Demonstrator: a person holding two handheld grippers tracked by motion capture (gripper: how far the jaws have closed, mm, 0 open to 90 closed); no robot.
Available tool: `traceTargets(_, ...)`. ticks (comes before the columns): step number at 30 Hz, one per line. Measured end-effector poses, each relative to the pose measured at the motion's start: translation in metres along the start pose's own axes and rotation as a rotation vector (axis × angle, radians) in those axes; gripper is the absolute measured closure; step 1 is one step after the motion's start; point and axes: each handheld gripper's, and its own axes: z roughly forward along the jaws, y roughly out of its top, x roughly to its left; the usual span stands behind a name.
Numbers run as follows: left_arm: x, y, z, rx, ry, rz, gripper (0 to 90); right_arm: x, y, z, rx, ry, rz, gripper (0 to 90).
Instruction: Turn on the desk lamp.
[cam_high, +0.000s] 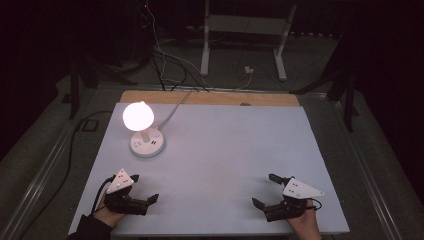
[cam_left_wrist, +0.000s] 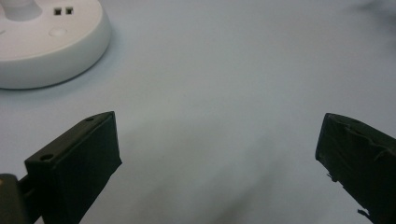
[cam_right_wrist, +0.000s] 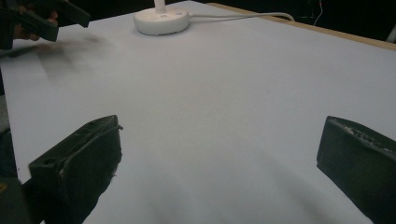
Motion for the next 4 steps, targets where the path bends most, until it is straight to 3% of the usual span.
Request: traceTargets(4, 0.0001, -0.0001, 0.0004, 0.002, 0.000, -0.007, 0.4, -0.0004, -0.0003, 0.0003, 0.002, 0.000, 0.003, 0.0)
